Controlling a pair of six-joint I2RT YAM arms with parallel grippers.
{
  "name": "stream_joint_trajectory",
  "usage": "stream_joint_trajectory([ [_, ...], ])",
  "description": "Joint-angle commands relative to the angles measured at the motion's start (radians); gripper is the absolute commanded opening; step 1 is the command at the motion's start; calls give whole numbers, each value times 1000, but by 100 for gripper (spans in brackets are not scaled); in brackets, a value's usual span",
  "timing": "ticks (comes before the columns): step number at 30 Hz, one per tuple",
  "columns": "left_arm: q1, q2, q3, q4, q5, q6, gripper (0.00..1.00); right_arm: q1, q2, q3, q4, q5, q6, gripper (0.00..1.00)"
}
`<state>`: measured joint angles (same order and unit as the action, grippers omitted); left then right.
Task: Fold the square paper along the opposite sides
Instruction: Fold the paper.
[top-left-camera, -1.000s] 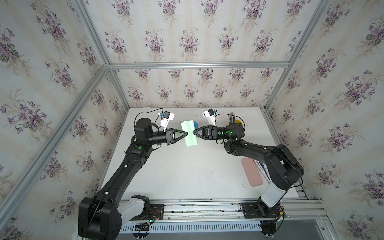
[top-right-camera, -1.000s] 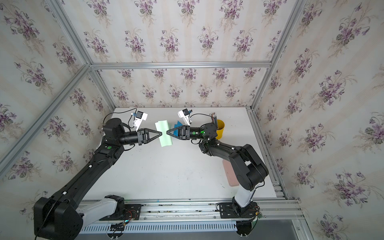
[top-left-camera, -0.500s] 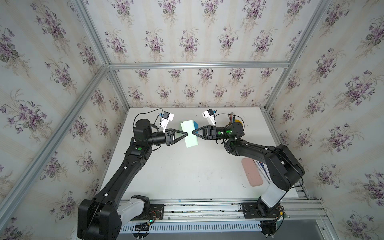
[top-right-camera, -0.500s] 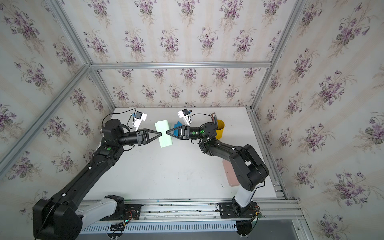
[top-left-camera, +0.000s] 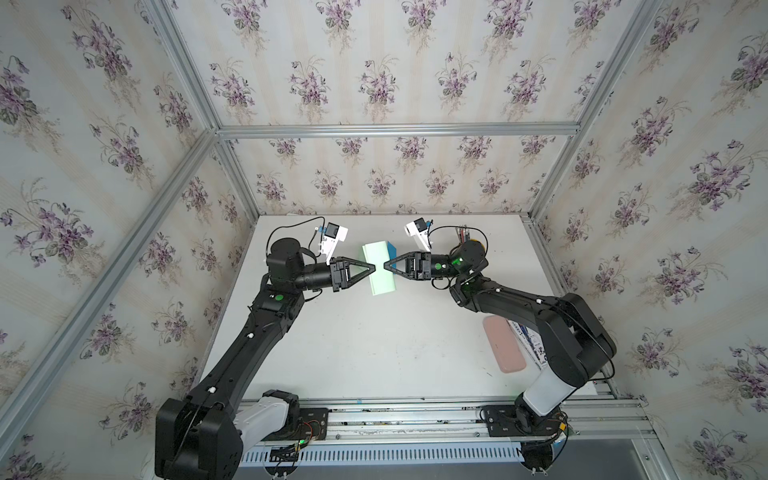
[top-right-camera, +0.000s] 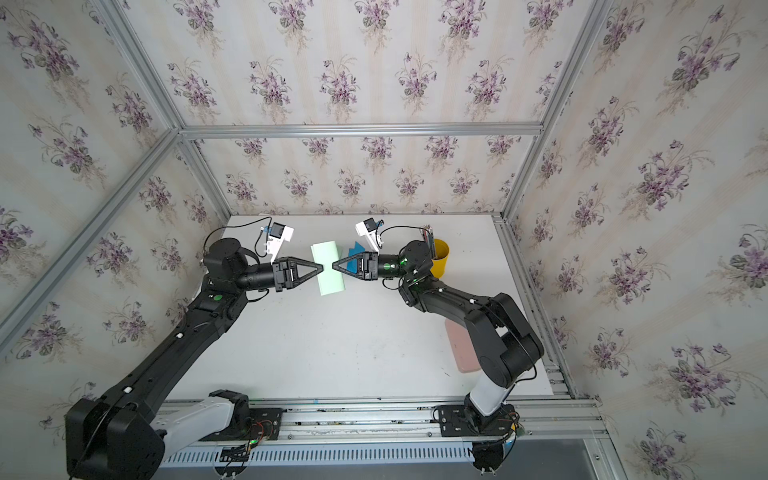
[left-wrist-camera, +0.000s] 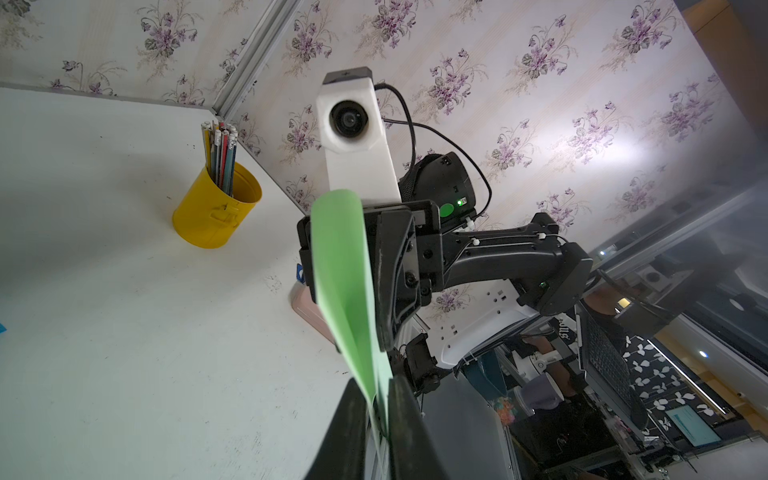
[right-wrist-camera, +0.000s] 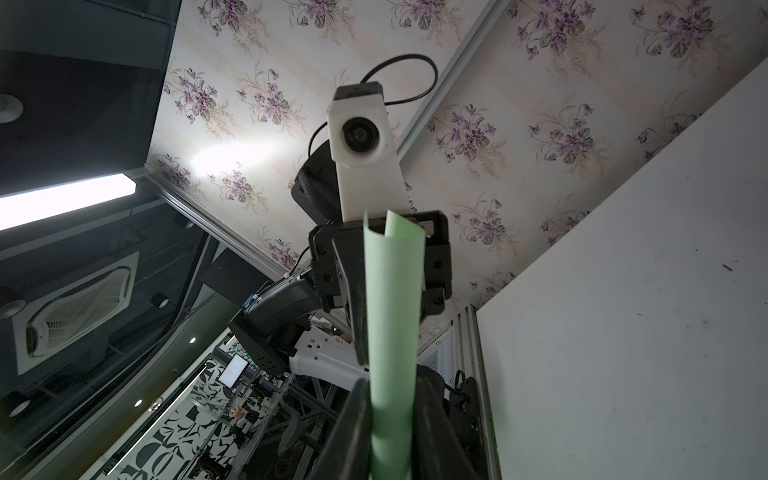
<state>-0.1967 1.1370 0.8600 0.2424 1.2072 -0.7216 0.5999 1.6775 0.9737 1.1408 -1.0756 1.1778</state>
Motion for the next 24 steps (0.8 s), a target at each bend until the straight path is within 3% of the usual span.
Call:
stream_joint_trajectory([
  [1, -1, 7, 4, 22, 1, 1, 16, 3, -9, 9, -31, 14, -43, 22],
  [7, -4, 10, 10, 7, -2, 10, 11, 8, -12, 10, -56, 25, -64, 22],
  [10, -6, 12, 12, -2, -5, 15, 1, 7, -12, 8, -59, 28, -64, 22],
  [14, -6, 17, 29, -89, -11, 58, 0, 8, -13, 11, -60, 28, -64, 23],
  [16, -4, 20, 60, -242, -48, 135, 0, 1, -23, 7, -82, 25, -82, 28],
  [19, -6, 56, 145, -615, -140, 331, 0, -35, -66, -26, -178, 38, -183, 35],
  [22, -15, 143, 212, -930, -288, 488, 0, -48, -157, -54, -486, 135, -463, 37],
  [24, -35, 196, 222, -1044, -408, 538, 0, -48, -219, -69, -679, 259, -656, 35],
])
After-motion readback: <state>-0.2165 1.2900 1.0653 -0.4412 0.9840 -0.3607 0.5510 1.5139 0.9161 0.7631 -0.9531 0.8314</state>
